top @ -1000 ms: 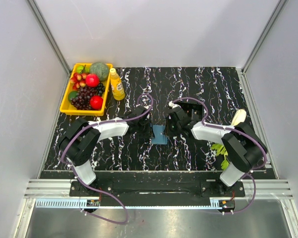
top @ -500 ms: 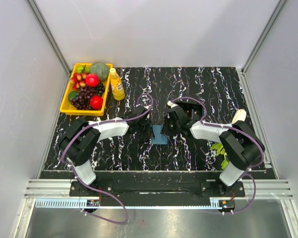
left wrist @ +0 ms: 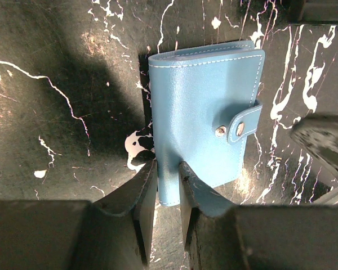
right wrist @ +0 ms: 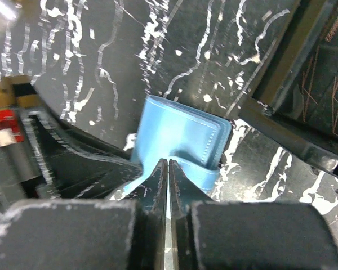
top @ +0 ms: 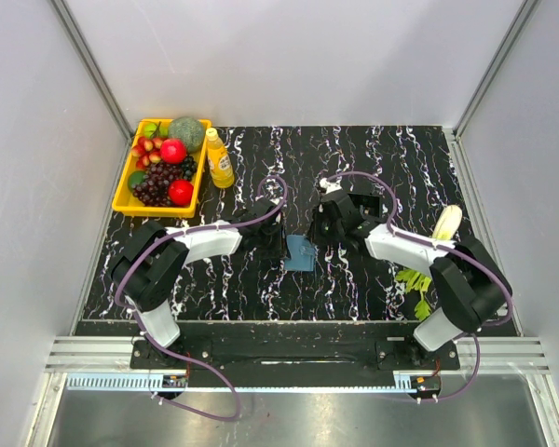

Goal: Put the credit cards into the card holder
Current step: Close the card holder at the center of the board.

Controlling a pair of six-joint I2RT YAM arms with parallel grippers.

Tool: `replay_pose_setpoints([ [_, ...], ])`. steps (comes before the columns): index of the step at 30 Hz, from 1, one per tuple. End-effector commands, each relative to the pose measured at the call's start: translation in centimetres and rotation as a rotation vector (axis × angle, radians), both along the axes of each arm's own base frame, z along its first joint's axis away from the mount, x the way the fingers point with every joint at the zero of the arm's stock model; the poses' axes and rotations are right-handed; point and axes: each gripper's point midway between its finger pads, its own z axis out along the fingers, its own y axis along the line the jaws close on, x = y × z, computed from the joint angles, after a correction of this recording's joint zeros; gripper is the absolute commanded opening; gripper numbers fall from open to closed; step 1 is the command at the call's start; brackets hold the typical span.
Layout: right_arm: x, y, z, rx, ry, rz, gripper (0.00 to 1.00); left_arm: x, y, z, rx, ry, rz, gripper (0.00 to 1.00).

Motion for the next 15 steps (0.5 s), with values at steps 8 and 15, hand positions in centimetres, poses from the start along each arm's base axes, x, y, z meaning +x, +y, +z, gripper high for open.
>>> replay_pose_setpoints([
  [8, 0.1, -0.7, -3.9, -0.069, 0.083, -0.014, 0.06, 0.8, -1.0, 1.0, -0.028, -0.032, -0.018, 0.25],
  [15, -0.7, 0.0, -4.5, -0.026, 0.129, 0.003, 0.06, 0.8, -1.0, 1.2, -0.028, -0.032, -0.017, 0.25],
])
